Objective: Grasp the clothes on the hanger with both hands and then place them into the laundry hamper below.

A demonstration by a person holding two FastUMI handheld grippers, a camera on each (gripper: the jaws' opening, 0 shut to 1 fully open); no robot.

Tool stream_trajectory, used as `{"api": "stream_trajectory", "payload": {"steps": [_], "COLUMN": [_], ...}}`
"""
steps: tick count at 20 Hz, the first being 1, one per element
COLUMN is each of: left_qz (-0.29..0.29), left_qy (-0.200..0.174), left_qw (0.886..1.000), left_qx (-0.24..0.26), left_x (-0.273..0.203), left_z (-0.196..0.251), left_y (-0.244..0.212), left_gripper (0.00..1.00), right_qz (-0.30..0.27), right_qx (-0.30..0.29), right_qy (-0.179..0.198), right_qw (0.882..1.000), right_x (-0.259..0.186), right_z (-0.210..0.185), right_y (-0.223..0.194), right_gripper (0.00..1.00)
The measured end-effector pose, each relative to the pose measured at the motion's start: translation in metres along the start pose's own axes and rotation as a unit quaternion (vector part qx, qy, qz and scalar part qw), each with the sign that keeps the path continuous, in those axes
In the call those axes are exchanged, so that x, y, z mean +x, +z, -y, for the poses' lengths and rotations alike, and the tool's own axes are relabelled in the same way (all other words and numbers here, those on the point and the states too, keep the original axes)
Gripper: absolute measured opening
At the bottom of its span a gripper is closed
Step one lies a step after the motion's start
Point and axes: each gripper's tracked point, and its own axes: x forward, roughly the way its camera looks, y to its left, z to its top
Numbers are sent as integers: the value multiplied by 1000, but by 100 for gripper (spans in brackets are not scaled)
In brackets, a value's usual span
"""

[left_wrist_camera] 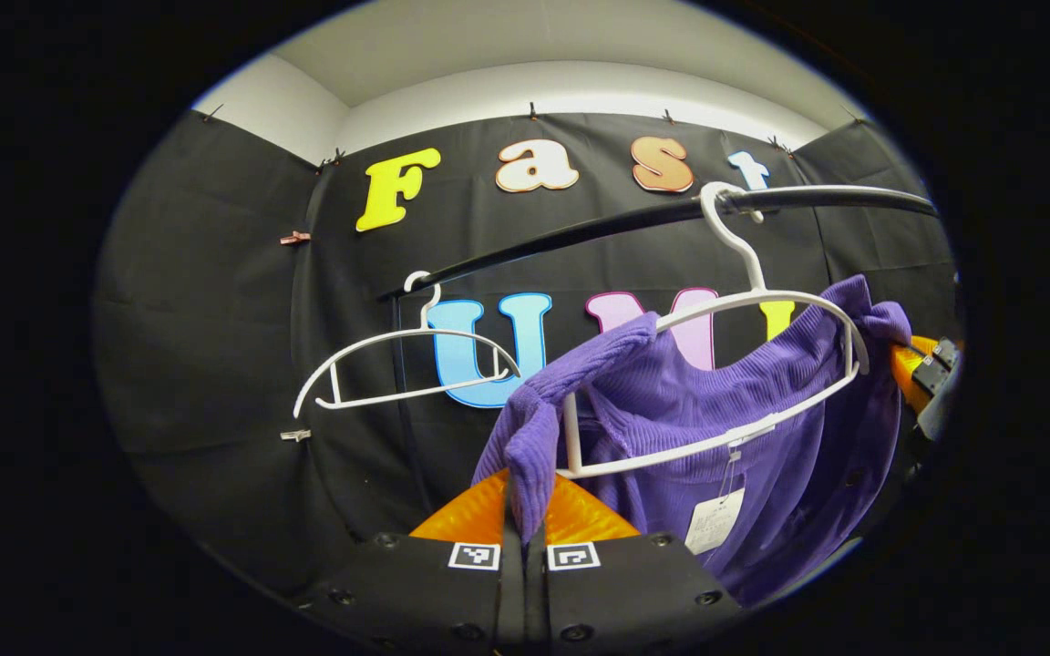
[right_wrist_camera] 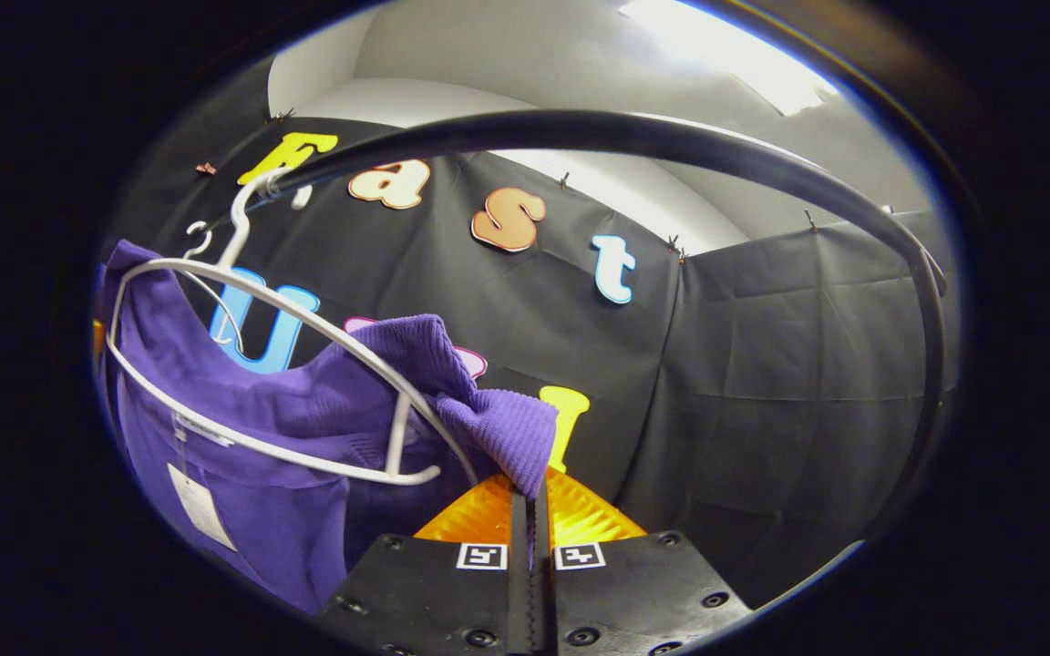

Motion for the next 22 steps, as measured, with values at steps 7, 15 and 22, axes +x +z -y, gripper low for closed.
{"api": "stream_trajectory", "payload": {"steps": [7, 15, 22], "left_qz": [-4, -7, -21], "left_qy": [2, 36, 64], "left_qw": [1000, 999, 998], "left_qx": [3, -5, -20], "left_x": [-2, -9, -21], "left_z": [-3, -36, -67], "left_y": [5, 2, -11], "left_gripper": [5, 5, 5], "right_qz": [-98, -111, -91], "right_qx": [51, 73, 108], "right_qy": [-7, 98, 157], "right_qw": [994, 986, 977], "right_x": [22, -32, -76], "right_z": [-6, -78, -112], "right_y": [-77, -78, -40], "right_gripper": [5, 5, 8]}}
